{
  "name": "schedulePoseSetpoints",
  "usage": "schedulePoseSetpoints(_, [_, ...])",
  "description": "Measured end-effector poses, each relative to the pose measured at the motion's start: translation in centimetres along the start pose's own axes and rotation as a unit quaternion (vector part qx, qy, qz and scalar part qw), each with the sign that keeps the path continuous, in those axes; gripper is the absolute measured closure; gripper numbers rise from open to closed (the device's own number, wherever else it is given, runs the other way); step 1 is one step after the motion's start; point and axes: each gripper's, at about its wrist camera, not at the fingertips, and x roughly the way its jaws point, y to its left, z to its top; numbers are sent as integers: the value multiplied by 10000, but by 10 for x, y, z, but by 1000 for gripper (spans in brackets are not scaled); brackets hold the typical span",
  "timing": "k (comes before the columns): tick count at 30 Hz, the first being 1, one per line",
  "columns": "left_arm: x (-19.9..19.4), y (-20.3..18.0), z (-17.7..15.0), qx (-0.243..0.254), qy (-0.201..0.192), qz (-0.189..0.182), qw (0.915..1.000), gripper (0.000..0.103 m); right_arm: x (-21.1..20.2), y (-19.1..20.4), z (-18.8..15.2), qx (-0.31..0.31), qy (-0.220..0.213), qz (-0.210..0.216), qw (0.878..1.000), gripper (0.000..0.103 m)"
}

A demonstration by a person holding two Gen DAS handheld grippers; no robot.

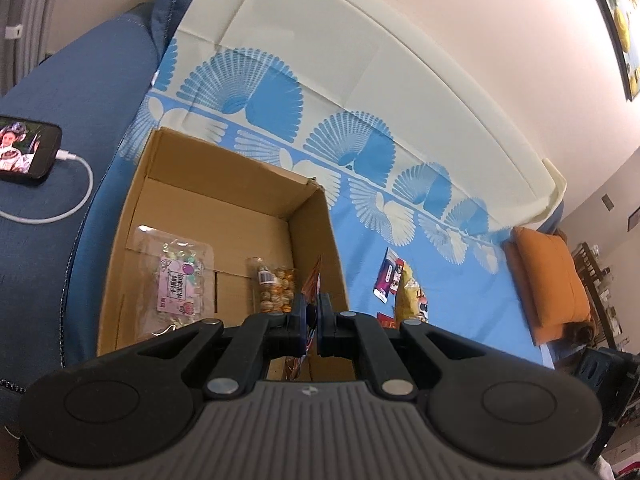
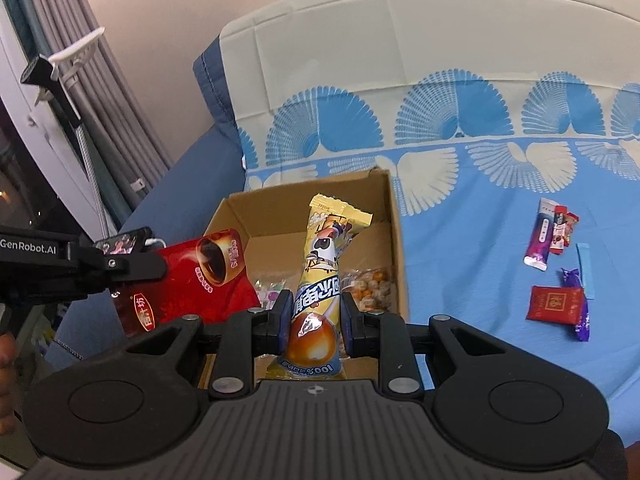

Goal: Organize snacks
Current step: 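Lower both held snacks into the box and open both grippers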

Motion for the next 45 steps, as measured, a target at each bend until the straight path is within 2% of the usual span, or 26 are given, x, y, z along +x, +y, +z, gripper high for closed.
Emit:
schedulePoseSetpoints(13, [12,19,9,-69,-28,161,9998,98,32,13,-1,-80,310,-59,9995,76])
schedulePoseSetpoints(24, [23,21,15,39,-55,303,9995,98,43,14,1,-122,352,-36,9993,76])
schedulePoseSetpoints(45, [63,27,23,174,205,589,9979,98,75,13,2,-108,483,-8,9988,76])
